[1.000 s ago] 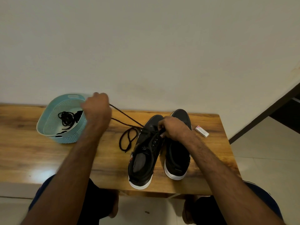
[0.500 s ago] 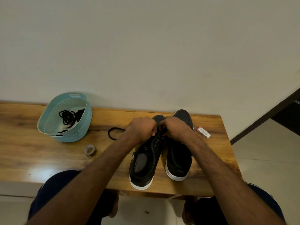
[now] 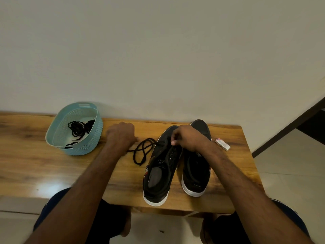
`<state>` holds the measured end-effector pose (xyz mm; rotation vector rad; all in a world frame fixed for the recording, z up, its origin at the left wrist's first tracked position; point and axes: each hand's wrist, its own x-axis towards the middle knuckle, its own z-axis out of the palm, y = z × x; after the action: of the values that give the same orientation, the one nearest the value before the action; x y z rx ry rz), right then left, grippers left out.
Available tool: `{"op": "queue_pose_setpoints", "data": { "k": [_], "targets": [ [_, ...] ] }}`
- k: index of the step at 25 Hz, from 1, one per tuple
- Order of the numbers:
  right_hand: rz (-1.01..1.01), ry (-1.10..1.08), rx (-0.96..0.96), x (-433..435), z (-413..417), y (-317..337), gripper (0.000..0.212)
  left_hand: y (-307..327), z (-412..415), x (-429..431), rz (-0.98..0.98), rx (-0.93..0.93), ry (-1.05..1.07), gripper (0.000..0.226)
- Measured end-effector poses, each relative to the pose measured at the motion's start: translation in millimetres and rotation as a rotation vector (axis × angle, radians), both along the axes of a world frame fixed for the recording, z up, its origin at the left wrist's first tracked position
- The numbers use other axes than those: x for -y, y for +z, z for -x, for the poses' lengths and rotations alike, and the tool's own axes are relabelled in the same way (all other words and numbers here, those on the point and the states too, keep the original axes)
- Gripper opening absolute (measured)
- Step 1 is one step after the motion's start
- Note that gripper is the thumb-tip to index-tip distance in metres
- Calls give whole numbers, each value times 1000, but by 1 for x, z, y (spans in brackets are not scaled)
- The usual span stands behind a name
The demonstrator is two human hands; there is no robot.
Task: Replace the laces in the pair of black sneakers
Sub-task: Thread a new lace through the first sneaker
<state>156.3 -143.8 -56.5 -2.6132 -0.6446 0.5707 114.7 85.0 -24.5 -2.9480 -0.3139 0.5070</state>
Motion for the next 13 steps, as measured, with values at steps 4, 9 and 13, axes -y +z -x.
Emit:
{"op": "queue_pose_setpoints", "data": {
  "k": [4,9,13],
  "targets": [
    [195,34,100,-18,6,-3,22,-17,4,47,490,-155,-65,59],
    [-81,1,-61,-13,7,-1,10,-20,5,67,444,-78,-61,22],
    [-222,26,-347,29,1,28,11,-17,2,49,475,-40,42,22]
  ]
}}
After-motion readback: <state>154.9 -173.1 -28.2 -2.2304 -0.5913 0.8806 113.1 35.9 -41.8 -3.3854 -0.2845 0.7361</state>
